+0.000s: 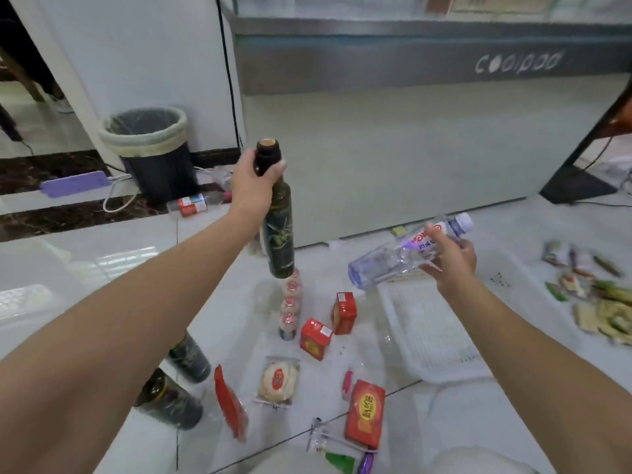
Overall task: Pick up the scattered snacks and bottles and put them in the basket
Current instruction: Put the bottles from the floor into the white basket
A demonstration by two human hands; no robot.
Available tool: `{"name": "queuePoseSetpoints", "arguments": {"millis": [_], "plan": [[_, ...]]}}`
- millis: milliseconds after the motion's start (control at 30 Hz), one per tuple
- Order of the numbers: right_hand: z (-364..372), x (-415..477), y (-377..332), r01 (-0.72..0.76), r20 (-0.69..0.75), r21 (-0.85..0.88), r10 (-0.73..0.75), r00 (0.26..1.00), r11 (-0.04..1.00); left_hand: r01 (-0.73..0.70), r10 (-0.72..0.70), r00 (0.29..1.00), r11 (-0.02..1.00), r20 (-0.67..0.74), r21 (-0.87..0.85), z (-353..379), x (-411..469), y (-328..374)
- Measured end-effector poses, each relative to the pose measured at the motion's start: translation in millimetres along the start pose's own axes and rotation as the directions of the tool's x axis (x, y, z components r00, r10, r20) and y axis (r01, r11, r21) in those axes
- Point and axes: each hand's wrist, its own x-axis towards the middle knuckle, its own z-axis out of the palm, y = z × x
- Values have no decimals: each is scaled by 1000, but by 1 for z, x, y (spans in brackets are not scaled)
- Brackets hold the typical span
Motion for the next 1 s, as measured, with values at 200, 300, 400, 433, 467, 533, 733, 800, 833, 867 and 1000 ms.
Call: {"name": "queuePoseSetpoints", "arguments": {"millis": [200,300,400,433,467,533,733,800,833,867,1000], "plan": [[-113,53,10,-99,-226,53,108,968,994,147,-108,980,957,164,-250,131,-10,-9],[-157,82,25,-155,-317,67,169,933,986,204,-131,950,948,284,-245,197,-27,-21],[-186,105,46,-215,-358,82,230,905,973,195,-107,895,967,433,-164,260,-43,-32],[-194,112,55,-243,-361,84,257,896,966,177,-98,866,977,490,-118,280,-47,-37],[-200,118,63,-275,-364,88,288,886,957,155,-92,831,985,548,-70,299,-50,-42],[-208,131,77,-336,-346,90,345,872,938,110,-99,758,994,645,23,330,-54,-53],[-215,166,111,-467,-265,65,466,844,882,-64,-173,543,967,822,246,393,-54,-100],[-221,178,122,-510,-248,90,516,820,855,-107,-219,448,949,867,295,410,-59,-114],[-225,183,125,-527,-243,116,538,807,842,-137,-239,395,939,887,315,417,-64,-122],[-230,188,127,-538,-240,151,558,794,830,-167,-255,348,930,902,328,424,-71,-130],[-249,206,132,-559,-167,254,605,778,789,-138,-341,213,917,916,374,441,-99,-171]]}}
